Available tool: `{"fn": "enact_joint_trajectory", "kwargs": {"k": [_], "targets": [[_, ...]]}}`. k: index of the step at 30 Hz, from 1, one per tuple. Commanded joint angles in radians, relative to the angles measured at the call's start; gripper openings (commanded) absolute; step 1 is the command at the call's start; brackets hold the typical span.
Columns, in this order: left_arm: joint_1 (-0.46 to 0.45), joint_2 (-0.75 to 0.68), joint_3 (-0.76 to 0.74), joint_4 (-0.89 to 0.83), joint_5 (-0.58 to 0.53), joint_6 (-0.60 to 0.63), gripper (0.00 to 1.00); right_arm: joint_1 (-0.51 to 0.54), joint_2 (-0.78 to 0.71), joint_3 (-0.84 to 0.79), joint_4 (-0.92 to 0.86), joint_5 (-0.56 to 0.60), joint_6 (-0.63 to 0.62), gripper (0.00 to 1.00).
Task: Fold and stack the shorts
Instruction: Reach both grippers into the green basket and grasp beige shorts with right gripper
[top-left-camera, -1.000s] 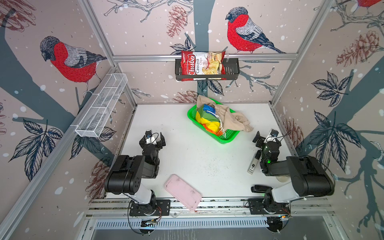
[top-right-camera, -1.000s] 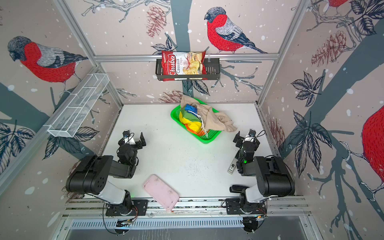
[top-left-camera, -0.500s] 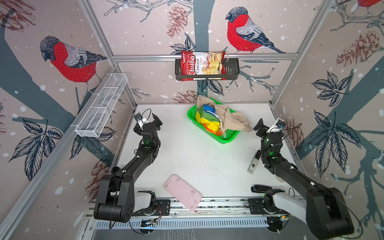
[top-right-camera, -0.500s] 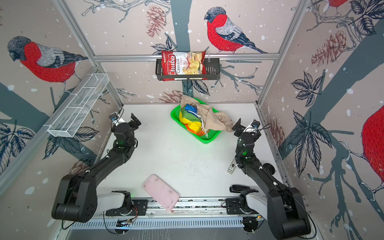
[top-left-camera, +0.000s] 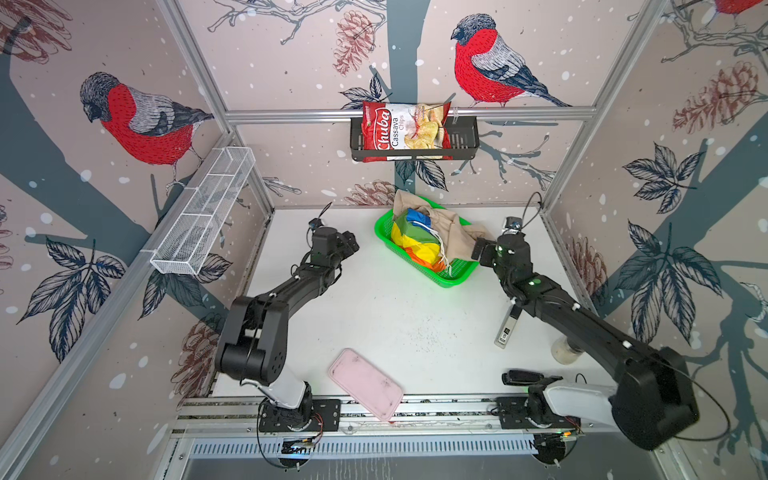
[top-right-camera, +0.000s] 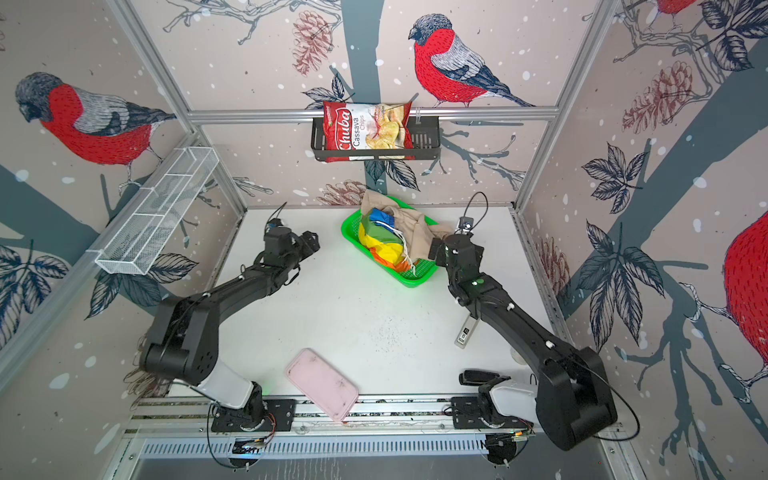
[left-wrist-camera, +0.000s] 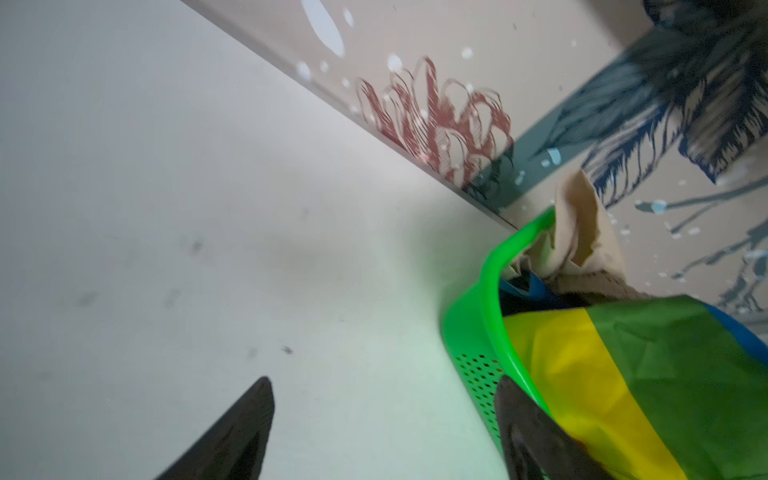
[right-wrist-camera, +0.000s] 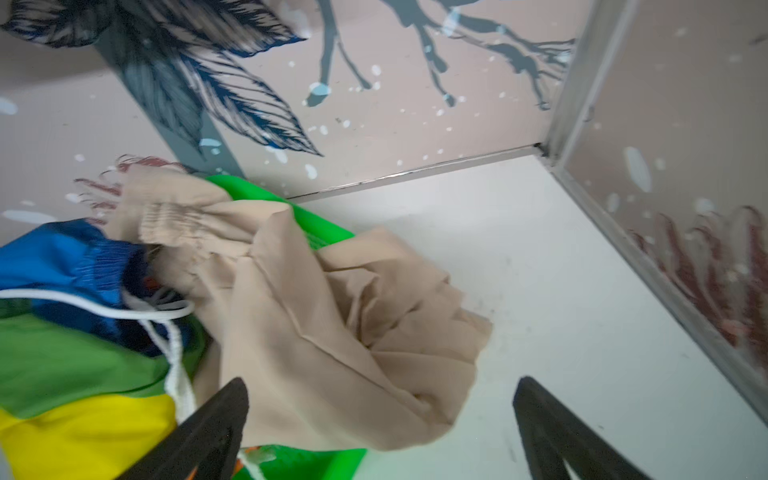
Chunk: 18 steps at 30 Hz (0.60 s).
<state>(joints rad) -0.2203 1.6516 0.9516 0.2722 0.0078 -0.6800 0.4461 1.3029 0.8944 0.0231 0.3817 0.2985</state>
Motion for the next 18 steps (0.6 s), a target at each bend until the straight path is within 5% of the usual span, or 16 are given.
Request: {"fn": "enact_joint_trajectory", "kwargs": {"k": [1,14,17,18], "targets": [[-0.042,0.089,0.073,-0.005,0.12,-0.018,0.81,0.015,0.089,0.097,-0.104,-0.089,0.026,1.0],[-0.17,0.347,0.285,0.0,0.204,-0.024,0.78,0.002,0.552,0.522,-0.169,-0.169,-0.027,0.97],[-0.203,0.398,0.33,0.012,0.228,-0.036,0.77,-0.006,0.611,0.566,-0.159,-0.231,-0.009,0.87],[-0.214,0.414,0.348,0.009,0.235,-0.038,0.77,-0.009,0.622,0.579,-0.158,-0.236,-0.005,0.76]]}}
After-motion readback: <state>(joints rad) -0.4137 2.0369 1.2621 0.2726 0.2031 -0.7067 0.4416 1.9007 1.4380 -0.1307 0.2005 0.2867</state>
